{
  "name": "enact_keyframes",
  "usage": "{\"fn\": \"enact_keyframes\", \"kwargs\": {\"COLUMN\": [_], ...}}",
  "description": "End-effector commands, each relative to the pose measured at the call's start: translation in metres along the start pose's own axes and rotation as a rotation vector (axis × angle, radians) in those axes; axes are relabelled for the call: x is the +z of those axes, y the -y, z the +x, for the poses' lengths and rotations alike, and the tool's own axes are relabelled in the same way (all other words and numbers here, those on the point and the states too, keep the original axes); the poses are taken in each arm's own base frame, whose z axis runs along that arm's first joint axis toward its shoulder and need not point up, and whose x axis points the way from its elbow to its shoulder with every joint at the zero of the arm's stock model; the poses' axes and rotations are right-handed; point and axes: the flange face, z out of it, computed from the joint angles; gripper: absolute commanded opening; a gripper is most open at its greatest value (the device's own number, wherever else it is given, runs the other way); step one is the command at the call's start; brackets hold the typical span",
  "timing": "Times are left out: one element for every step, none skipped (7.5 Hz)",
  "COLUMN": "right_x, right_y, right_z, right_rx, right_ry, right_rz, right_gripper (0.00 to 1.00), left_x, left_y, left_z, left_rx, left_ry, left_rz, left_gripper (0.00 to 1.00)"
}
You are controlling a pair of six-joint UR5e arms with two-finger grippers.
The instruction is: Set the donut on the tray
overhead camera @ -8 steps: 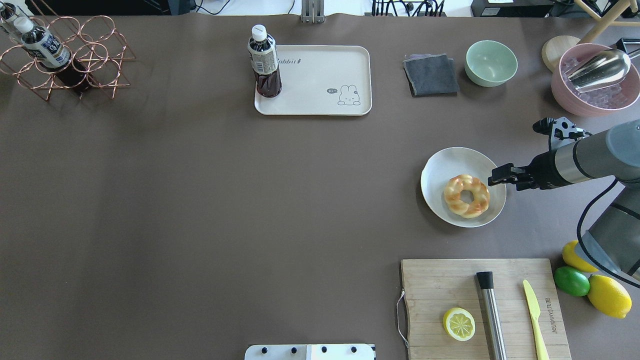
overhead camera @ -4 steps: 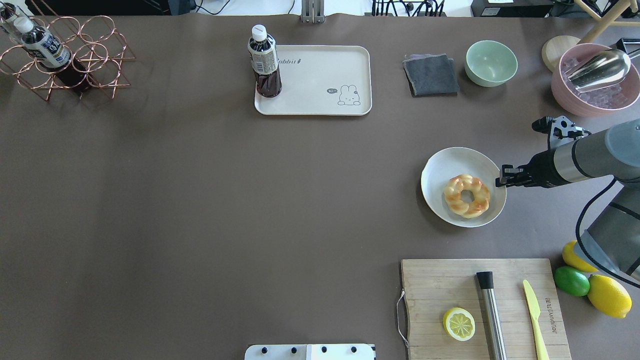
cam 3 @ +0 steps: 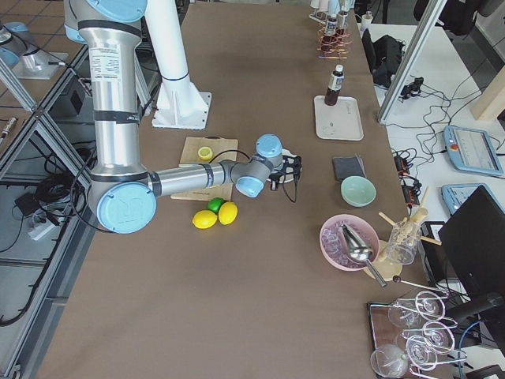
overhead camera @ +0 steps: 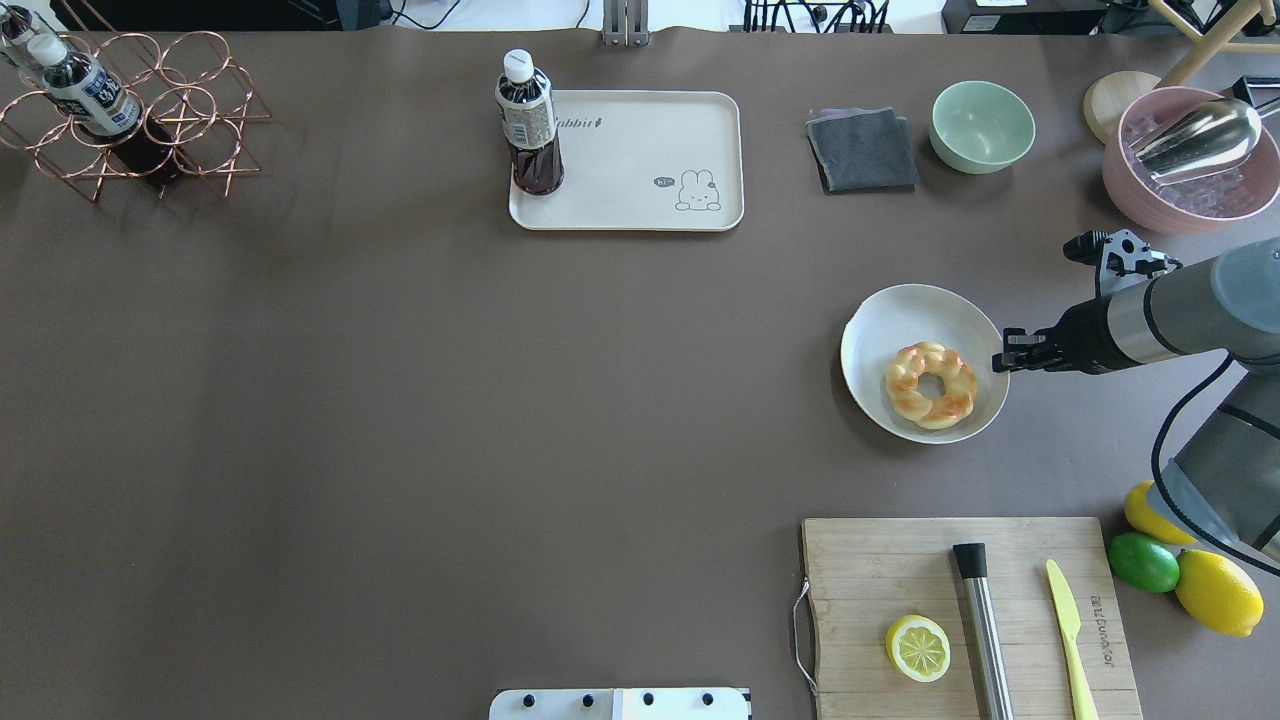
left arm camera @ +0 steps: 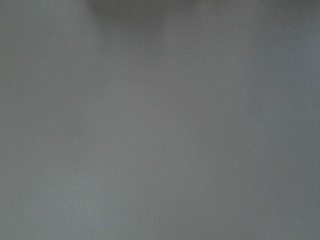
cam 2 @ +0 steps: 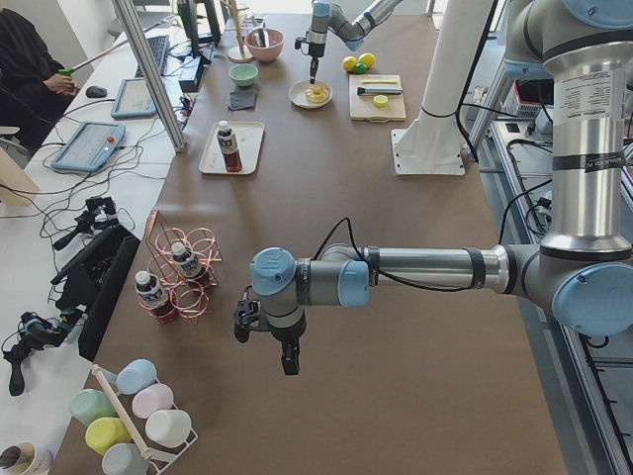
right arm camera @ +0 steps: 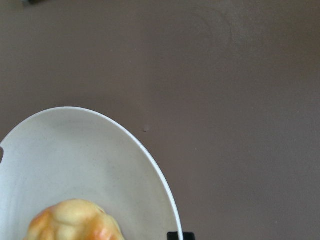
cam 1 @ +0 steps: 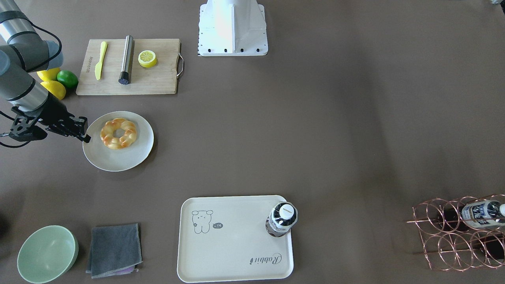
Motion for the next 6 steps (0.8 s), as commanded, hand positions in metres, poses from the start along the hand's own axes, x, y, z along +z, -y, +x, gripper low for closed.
{"fn": "enact_keyframes", "kwargs": {"right_x": [-0.059,-0.07,-0.072,-0.071,-0.065,-0.056], "right_y": [0.032,0.034,0.047,0.069,0.087,0.1], "right_z": [0.015,0.013,-0.009,-0.047,-0.065,-0.07], "right_rx": [0.05,0.025,0.047,0.116,0.149,0.16], "right_ry": [0.098,0.137,0.162,0.199,0.209,0.197], "right_rz": [-0.027,-0.001,0.014,0.023,0.032,0.056], "right_gripper": [0.0,0.0,0.0,0.0,0.0,0.0], "left_x": [-0.002,-0.002,-0.002,-0.002,-0.001,-0.003], "left_y": [0.001,0.001,0.002,0.002,0.005,0.008], "left_z": [0.003,0.003,0.003,0.006,0.009,0.011], "left_rx": [0.005,0.005,0.004,0.01,0.015,0.017], "left_ry": [0.0,0.0,0.0,-0.002,-0.001,-0.002], "left_rz": [0.004,0.004,0.003,0.003,0.002,0.006], "left_gripper": [0.98,0.98,0.98,0.98,0.98,0.98]}}
